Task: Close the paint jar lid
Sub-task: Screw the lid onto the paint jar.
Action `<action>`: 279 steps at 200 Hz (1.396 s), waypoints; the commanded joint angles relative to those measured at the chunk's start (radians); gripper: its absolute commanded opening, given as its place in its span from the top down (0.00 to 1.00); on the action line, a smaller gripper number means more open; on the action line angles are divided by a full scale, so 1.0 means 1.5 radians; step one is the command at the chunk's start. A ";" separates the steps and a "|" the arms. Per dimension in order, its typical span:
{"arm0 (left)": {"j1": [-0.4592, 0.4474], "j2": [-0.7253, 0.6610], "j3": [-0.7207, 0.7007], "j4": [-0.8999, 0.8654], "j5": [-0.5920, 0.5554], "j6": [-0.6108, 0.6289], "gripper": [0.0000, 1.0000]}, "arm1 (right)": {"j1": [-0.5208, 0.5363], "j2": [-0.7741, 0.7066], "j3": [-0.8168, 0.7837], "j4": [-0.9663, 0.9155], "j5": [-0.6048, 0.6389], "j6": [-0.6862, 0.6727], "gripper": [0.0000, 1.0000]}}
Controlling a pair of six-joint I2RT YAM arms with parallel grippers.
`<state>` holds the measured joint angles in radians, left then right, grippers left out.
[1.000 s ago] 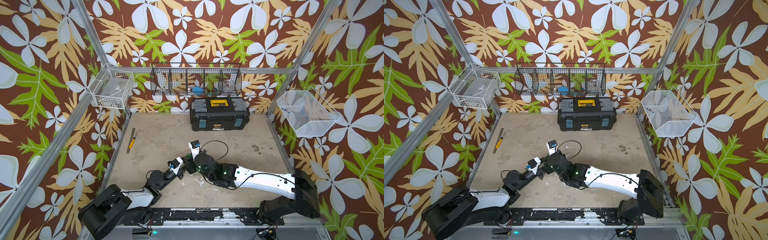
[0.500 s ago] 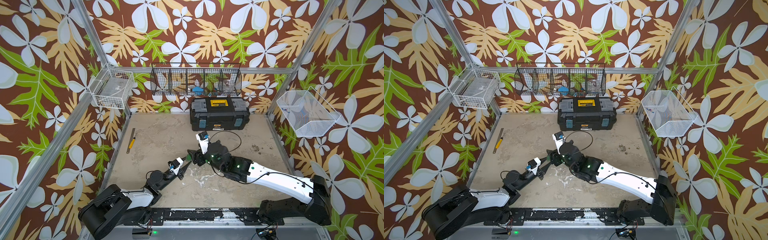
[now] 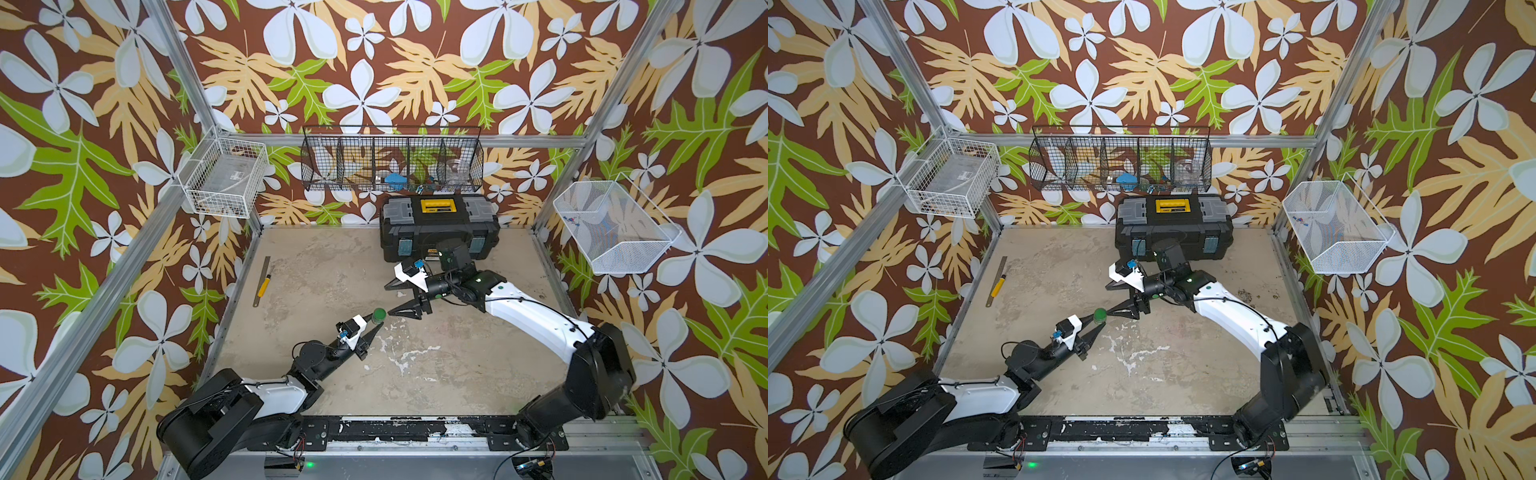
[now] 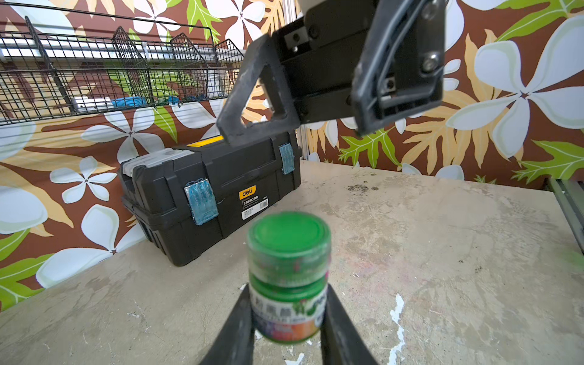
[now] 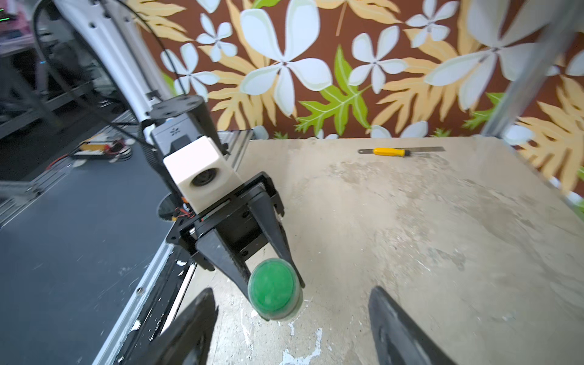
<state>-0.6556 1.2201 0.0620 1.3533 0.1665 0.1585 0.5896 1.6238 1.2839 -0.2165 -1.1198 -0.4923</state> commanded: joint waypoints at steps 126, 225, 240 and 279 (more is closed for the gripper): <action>0.000 0.000 0.003 0.023 0.004 0.003 0.78 | 0.040 0.075 0.030 -0.047 -0.032 -0.177 0.37; 0.000 0.001 0.004 0.021 0.003 0.003 0.78 | 0.041 0.067 -0.001 0.004 -0.015 -0.121 0.68; 0.000 0.001 0.004 0.022 0.003 0.003 0.78 | 0.044 0.058 -0.017 0.028 -0.006 -0.101 0.71; 0.000 0.003 0.004 0.023 0.002 0.003 0.78 | 0.060 0.027 -0.068 0.125 0.069 0.021 0.80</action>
<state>-0.6556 1.2232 0.0620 1.3502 0.1730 0.1585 0.6632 1.6878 1.2156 -0.1368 -1.0882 -0.6189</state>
